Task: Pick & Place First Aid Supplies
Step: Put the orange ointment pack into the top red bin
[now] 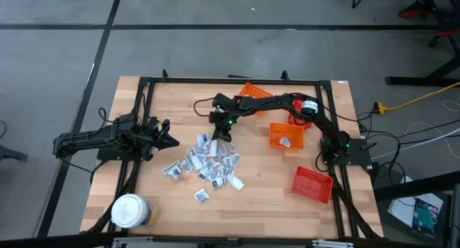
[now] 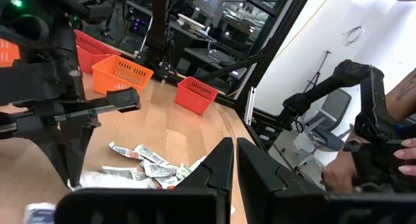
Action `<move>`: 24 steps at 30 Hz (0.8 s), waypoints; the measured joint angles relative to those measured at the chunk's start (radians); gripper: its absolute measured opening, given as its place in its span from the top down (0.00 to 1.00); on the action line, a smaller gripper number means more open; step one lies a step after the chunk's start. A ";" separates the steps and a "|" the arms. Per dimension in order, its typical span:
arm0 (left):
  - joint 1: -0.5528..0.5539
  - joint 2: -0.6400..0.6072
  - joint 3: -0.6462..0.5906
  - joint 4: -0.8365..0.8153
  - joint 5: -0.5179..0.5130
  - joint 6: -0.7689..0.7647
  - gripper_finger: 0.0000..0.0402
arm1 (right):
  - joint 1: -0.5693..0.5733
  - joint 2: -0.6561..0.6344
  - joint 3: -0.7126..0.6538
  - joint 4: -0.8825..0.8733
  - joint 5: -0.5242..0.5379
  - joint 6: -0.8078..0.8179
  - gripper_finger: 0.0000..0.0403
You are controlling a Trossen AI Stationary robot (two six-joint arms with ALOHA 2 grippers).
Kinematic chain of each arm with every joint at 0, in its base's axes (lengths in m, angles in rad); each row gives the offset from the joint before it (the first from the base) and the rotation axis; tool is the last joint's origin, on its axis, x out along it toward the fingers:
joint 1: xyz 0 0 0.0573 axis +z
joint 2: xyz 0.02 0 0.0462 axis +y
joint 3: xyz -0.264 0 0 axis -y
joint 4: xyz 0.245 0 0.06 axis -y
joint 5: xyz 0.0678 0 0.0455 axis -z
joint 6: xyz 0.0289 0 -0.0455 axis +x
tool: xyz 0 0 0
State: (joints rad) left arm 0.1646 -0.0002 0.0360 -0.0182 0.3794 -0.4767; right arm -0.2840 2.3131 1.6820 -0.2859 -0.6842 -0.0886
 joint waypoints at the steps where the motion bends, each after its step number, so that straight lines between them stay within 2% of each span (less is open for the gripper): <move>1: 0.000 0.000 0.000 0.000 0.000 0.000 0.96 | 0.000 0.000 0.009 0.000 0.000 0.011 0.98; 14: 0.000 0.000 0.000 0.000 0.000 0.000 0.96 | 0.006 0.000 0.218 -0.162 0.011 0.043 0.99; 18: 0.000 0.000 0.000 0.000 0.000 0.000 0.96 | 0.024 -0.001 0.248 -0.294 0.121 -0.041 0.99; 24: 0.000 0.000 0.000 0.000 0.000 0.000 0.96 | 0.077 -0.001 0.188 -0.434 0.254 -0.136 0.99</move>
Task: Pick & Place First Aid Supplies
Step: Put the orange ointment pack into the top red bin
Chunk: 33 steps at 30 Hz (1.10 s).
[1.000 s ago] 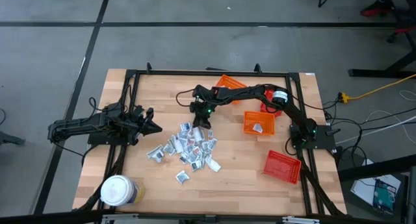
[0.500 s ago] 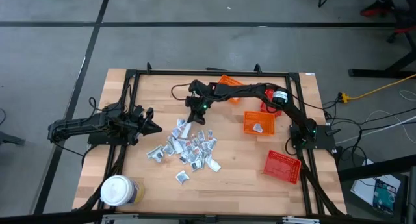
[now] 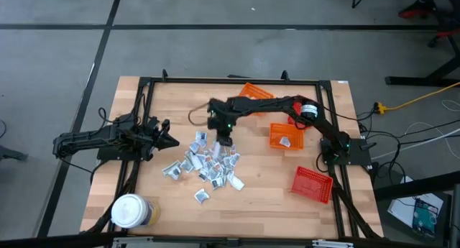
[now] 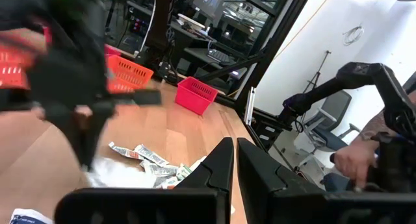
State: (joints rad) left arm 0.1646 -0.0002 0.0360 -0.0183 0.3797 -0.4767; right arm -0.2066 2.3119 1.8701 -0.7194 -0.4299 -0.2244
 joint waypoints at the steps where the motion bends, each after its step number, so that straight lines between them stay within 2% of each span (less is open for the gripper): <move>1: 0.000 0.000 0.000 0.000 0.000 0.000 0.96 | 0.007 0.000 -0.012 -0.007 0.019 -0.008 0.99; 7: 0.000 0.000 0.000 0.000 0.000 0.000 0.96 | 0.023 -0.002 -0.053 0.008 0.057 -0.006 0.98; 15: 0.000 0.000 0.000 0.000 0.000 0.000 0.96 | 0.020 -0.002 -0.045 0.060 0.067 0.042 0.88; 18: 0.000 0.000 0.000 0.000 0.000 0.000 0.96 | 0.016 -0.002 -0.037 0.064 0.066 0.063 0.81; 27: 0.000 0.000 0.000 0.000 0.000 0.000 0.96 | 0.007 -0.004 -0.036 0.050 0.062 0.042 0.51; 33: 0.000 0.000 0.000 0.000 0.000 0.000 0.96 | 0.007 -0.004 -0.036 0.062 0.014 0.011 0.42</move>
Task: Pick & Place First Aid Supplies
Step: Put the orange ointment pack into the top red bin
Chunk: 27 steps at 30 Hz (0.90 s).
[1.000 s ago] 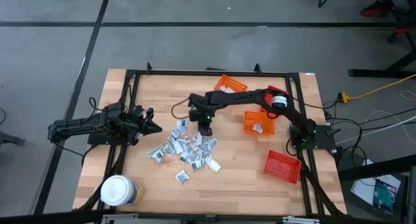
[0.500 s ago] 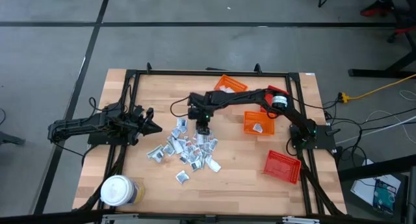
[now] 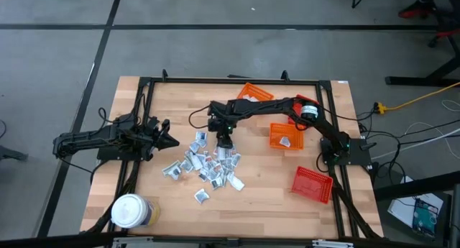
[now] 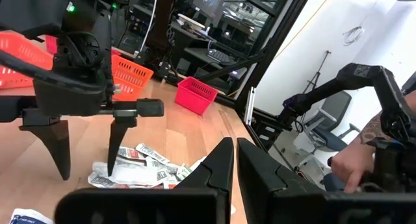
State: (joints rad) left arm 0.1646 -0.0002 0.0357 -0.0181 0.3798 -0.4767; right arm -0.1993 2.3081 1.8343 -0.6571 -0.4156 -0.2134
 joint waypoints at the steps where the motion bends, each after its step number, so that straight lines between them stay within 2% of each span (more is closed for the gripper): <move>1: 0.000 0.000 0.000 0.000 0.000 0.000 0.96 | 0.000 0.000 0.000 0.001 0.001 -0.001 0.42; 9: 0.000 0.000 0.000 0.000 0.000 0.000 0.96 | -0.002 0.002 -0.038 0.036 -0.011 0.002 0.52; 19: 0.000 0.000 0.000 0.000 0.000 0.000 0.96 | 0.011 0.005 -0.042 0.032 -0.065 0.036 0.79; 27: 0.000 0.000 0.000 0.000 0.000 0.000 0.96 | 0.024 0.008 -0.043 0.100 -0.071 0.054 0.92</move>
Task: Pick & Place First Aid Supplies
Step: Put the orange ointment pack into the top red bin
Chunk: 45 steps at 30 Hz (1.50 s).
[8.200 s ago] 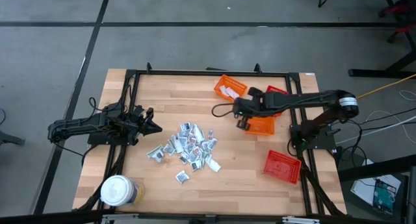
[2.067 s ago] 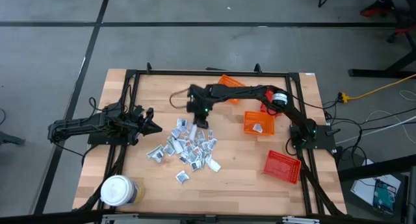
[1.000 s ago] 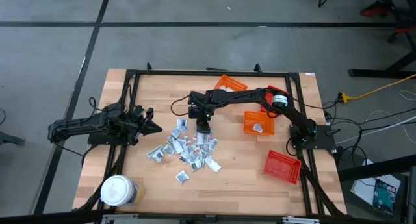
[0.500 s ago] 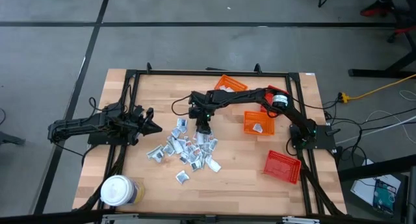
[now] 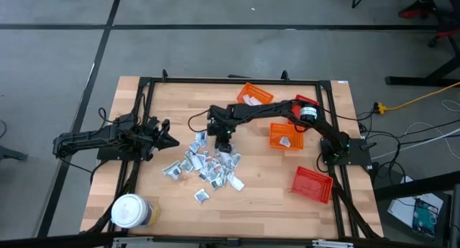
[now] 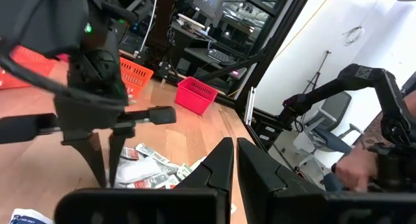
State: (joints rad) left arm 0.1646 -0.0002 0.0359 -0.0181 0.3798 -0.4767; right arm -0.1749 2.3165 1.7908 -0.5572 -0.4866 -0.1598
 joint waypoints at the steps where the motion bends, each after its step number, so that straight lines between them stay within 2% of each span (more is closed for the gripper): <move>1: 0.000 0.000 0.000 0.000 0.000 0.000 0.96 | 0.000 0.000 0.000 0.010 0.001 0.009 0.94; 5: 0.000 0.000 0.000 0.000 0.000 0.000 0.96 | -0.001 0.000 0.000 0.042 0.004 0.026 0.99; 21: 0.000 0.000 0.000 0.000 0.000 0.000 0.96 | -0.005 -0.007 0.025 0.066 0.005 0.100 0.99; 26: 0.000 0.000 0.000 0.000 0.000 0.000 0.96 | 0.002 -0.007 0.061 0.056 0.016 0.062 0.90; 31: 0.000 0.000 0.000 0.000 0.000 0.000 0.96 | 0.042 -0.008 0.089 -0.053 0.017 0.039 0.78; 34: 0.000 0.000 0.000 0.000 0.000 0.000 0.96 | 0.065 -0.008 0.092 -0.093 -0.004 0.019 0.76; 45: 0.000 0.000 0.000 0.000 0.000 0.000 0.96 | 0.074 -0.009 0.078 -0.131 0.008 -0.007 0.83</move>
State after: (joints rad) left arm 0.1643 -0.0002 0.0357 -0.0184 0.3798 -0.4767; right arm -0.1005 2.3077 1.8688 -0.6880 -0.4786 -0.1672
